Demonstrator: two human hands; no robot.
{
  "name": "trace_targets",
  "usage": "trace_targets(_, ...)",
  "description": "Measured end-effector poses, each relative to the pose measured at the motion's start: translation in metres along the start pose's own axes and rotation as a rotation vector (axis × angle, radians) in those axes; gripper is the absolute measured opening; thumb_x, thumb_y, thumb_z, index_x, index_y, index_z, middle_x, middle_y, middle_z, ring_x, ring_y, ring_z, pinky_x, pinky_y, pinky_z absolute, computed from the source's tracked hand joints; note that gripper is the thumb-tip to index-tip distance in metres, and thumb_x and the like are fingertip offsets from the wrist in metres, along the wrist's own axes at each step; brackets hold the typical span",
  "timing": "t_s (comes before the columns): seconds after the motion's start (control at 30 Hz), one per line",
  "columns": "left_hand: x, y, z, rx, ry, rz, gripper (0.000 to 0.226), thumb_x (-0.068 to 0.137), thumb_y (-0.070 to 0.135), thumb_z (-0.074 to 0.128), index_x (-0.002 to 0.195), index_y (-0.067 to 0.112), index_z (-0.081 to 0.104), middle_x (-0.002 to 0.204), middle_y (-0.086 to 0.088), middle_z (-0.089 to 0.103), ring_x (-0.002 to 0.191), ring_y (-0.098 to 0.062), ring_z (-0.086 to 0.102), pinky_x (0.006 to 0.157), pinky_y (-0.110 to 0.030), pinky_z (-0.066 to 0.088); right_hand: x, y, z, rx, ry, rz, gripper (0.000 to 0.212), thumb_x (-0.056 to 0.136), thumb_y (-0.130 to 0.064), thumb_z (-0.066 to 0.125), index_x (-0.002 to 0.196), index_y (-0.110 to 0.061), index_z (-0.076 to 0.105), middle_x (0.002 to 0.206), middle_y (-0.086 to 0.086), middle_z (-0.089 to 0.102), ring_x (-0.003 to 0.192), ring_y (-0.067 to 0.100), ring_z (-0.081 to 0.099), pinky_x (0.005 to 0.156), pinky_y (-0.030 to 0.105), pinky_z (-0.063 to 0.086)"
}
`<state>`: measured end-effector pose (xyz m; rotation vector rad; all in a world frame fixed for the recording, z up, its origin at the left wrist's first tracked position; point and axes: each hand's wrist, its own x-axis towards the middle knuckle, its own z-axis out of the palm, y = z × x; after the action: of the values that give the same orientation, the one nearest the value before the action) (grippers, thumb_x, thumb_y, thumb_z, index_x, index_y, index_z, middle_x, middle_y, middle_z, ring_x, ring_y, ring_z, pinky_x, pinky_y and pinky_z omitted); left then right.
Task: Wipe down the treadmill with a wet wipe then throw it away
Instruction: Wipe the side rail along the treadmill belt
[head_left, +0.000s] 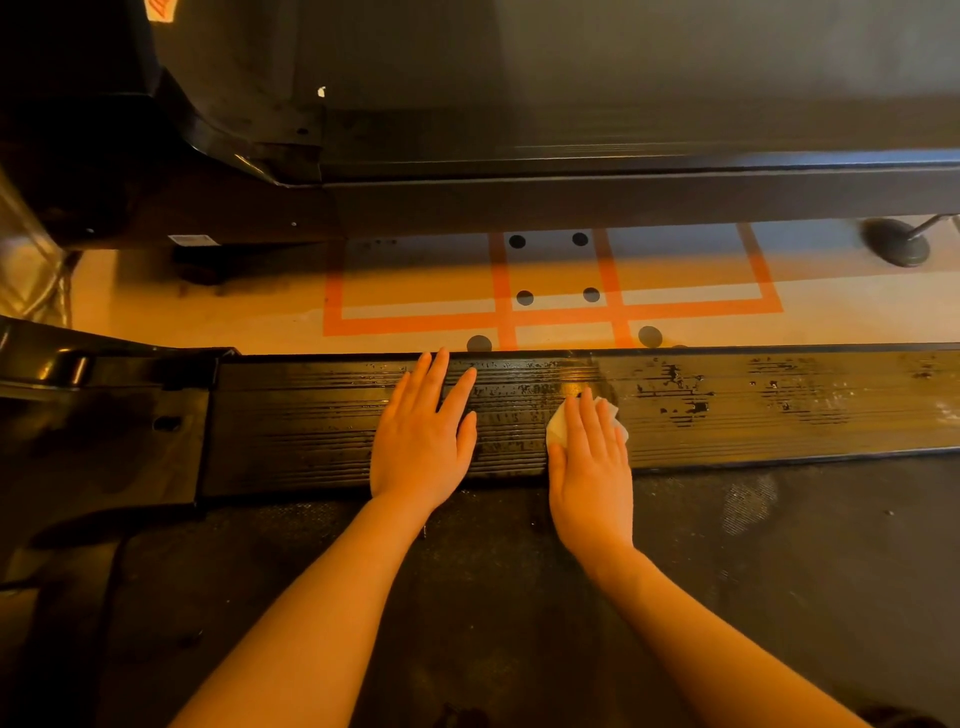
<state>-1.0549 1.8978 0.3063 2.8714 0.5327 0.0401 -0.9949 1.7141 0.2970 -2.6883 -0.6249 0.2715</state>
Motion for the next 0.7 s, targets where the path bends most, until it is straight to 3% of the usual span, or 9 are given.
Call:
trace_targets(0.47,0.000,0.001,-0.003,0.015,-0.016,-0.012,0.051,0.100,0.038,0.039,0.149,0.022,0.036,0.160,-0.010,0.022,0.149,-0.026,0.016,0.117,-0.038,0.010,0.065,0.005,-0.018,-0.016,-0.037,-0.012,0.055,0.106,-0.034,0.028,0.155,-0.014,0.012,0.163,0.006,0.006,0.150,0.020,-0.001,0.119,0.032,-0.005)
trace_targets(0.7,0.000,0.000,-0.002,0.003,-0.015,-0.010,0.052,0.100,0.038,0.040,0.149,0.022,0.037,0.160,-0.010,0.024,0.149,-0.027,0.017,0.117,-0.039,0.012,0.043,0.006,-0.015,0.000,-0.018,0.001,0.056,0.106,-0.033,0.030,0.155,-0.013,0.014,0.163,0.006,0.007,0.150,0.021,-0.001,0.120,0.033,-0.004)
